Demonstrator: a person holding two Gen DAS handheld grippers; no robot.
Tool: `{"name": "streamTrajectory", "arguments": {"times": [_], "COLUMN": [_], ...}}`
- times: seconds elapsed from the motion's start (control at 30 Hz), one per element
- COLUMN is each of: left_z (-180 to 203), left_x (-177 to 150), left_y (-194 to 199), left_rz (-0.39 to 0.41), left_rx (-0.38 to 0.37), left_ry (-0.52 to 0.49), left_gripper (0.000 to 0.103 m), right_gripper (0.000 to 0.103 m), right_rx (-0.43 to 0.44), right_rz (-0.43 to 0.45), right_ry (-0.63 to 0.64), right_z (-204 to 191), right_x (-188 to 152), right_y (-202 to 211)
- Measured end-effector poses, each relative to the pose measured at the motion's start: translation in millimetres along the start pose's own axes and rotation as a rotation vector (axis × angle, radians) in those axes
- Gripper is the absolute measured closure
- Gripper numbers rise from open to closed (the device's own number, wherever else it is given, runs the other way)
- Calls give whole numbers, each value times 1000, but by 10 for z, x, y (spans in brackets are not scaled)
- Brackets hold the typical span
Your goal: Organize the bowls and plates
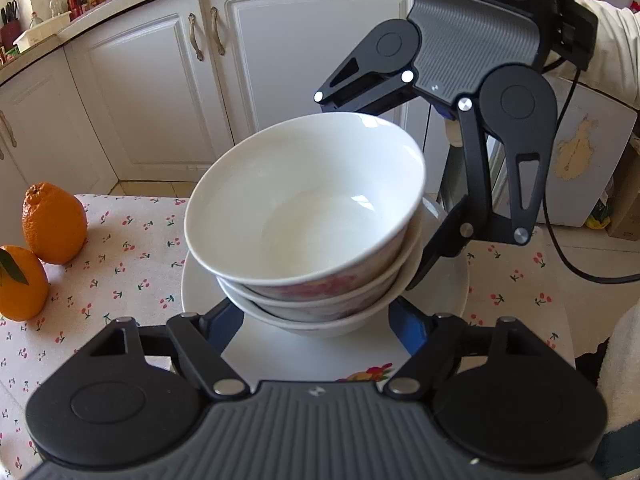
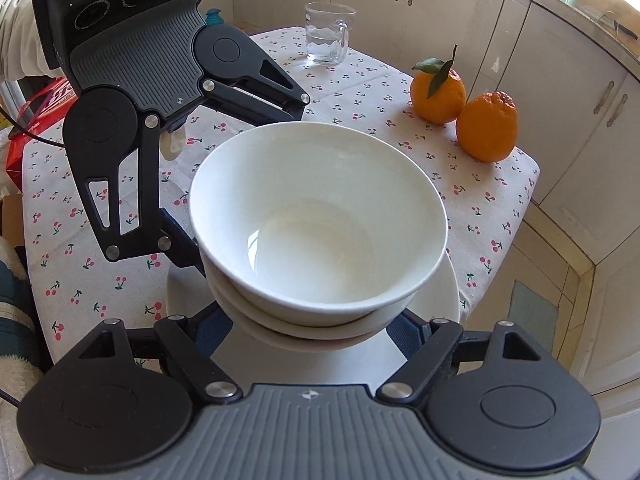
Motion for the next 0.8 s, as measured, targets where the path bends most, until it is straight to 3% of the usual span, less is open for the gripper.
{"name": "streamTrajectory", "arguments": {"times": [0.07, 0.2, 0.3, 0.4, 0.53, 0.63, 0.7, 0.8], "left_z": [33, 106, 157, 218, 317, 420, 472, 544], "left_x": [-15, -73, -125, -167, -195, -228, -265, -338], "left_y": [32, 184, 391, 643, 958, 1155, 1261, 1472], "left_rz": [10, 31, 79, 144, 250, 285, 281, 312], "left_rx": [22, 101, 175, 302, 505, 592, 620, 662], "left_ry": [-13, -17, 21, 82, 214, 365, 479, 626], "left_gripper": [12, 11, 5, 3, 0, 1, 0, 1], "right_gripper": [16, 4, 1, 0, 0, 0, 0, 0], "right_rx": [-9, -58, -104, -190, -385, -521, -550, -571], "right_rz": [0, 10, 26, 31, 32, 58, 116, 185], "right_ry": [-4, -3, -33, -95, -287, -470, -646, -802], "right_z": [-14, -76, -140, -203, -236, -330, -435, -653], "right_x": [-8, 2, 2, -33, -126, -218, -296, -367], "right_y": [6, 87, 215, 345, 513, 653, 771, 924]}}
Point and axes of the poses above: each gripper's, at about its wrist camera, not at the fingertips, and y roughly against the way its jaws point, z to its right, x to its top, the point moved 9 cm from there along -y, roughly the way its jaws point, and after that the axes turned 5 degrees about y, right-handed, at the moved point
